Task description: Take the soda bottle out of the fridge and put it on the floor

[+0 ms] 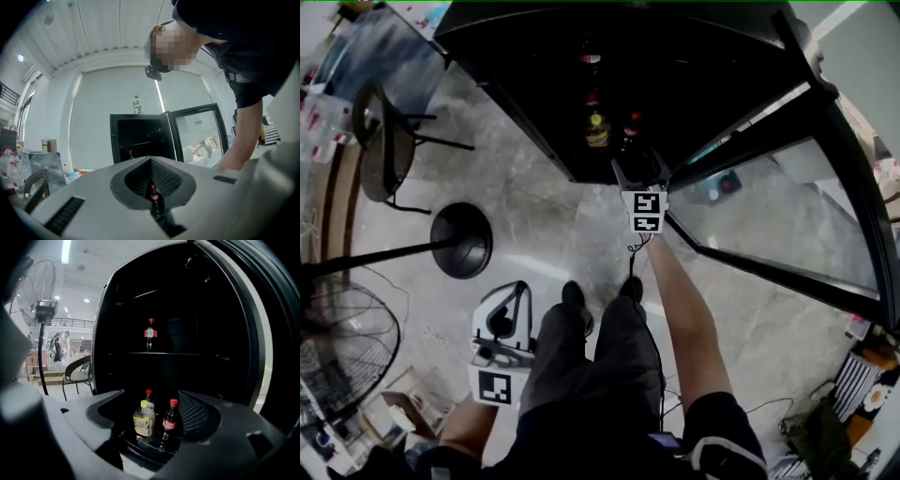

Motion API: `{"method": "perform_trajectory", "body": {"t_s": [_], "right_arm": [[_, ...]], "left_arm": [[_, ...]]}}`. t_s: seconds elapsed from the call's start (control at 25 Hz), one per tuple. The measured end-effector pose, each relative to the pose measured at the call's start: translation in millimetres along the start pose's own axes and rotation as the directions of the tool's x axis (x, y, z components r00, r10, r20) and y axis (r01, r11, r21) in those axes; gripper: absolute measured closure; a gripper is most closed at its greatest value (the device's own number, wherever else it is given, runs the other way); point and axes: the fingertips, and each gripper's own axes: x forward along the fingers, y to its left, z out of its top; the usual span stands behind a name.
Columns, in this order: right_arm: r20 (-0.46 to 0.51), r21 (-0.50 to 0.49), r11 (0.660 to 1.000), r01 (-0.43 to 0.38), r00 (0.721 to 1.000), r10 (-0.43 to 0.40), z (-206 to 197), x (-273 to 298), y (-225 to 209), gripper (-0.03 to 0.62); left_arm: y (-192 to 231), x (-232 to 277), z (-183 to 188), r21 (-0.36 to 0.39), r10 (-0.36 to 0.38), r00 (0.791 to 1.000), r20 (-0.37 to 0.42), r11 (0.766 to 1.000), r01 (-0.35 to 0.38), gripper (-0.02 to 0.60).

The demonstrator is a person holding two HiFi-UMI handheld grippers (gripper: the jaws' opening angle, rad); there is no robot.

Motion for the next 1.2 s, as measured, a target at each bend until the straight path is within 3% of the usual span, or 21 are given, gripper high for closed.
{"method": "perform_trajectory", "body": {"t_s": [0.28, 0.6, 1.2], "right_arm": [[-0.004, -0.003, 1.000, 0.015, 1.000, -0.015, -74.2, 71.9, -24.2, 0.223], [-0.030, 0.011, 0.998, 0.058, 0.998, -0.058, -125.9, 128.2, -42.5, 0.223], [-0.057, 0.036, 0.993, 0.111, 0.992, -0.109, -187.1, 166.1, -71.0, 0.223]], "left_arm": [[6.9, 26.0, -67.7, -0.006, 0.020, 1.000, -0.005, 1.000, -0.020, 0.557], [13.2, 46.9, -118.6, -0.020, 0.024, 1.000, 0.011, 1.000, -0.024, 0.557], [-16.4, 115.0, -213.7, -0.125, -0.094, 0.995, 0.022, 0.987, 0.096, 0.557]]}}
